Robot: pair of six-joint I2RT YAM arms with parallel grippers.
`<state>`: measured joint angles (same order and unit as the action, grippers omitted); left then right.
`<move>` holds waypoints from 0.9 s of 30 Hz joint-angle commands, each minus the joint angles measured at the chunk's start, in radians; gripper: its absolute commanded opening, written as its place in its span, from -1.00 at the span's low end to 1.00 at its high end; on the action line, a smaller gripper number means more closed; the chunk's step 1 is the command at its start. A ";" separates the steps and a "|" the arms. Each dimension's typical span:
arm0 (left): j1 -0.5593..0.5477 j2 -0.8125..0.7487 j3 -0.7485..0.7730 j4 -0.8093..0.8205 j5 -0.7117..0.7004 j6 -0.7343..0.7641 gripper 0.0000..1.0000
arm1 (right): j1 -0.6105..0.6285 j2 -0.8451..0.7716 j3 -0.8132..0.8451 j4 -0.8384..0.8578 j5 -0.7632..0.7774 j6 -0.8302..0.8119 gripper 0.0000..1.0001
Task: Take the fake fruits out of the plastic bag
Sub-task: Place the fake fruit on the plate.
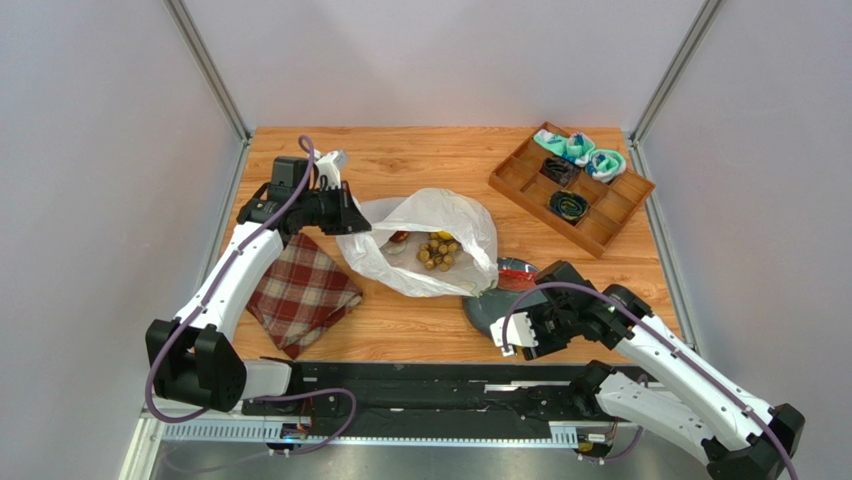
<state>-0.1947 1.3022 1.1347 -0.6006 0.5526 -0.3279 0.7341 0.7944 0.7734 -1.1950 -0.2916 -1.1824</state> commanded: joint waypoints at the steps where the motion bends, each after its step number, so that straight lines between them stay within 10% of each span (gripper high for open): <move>1: 0.003 0.000 0.034 0.013 0.010 0.021 -1.00 | -0.077 0.028 -0.060 0.153 0.078 0.003 -0.64; 9: 0.003 0.003 0.034 0.022 0.012 0.016 -1.00 | -0.203 0.126 -0.094 0.299 0.054 -0.006 -0.56; 17: 0.003 0.012 0.028 0.024 0.030 0.010 -1.00 | -0.216 0.138 -0.122 0.350 0.091 -0.056 0.50; 27: 0.003 -0.024 0.036 -0.002 0.035 0.036 -1.00 | -0.263 0.129 0.386 0.181 -0.069 0.283 0.58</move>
<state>-0.1947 1.3109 1.1366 -0.6018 0.5682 -0.3264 0.4744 0.9276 0.9188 -1.0283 -0.2768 -1.1141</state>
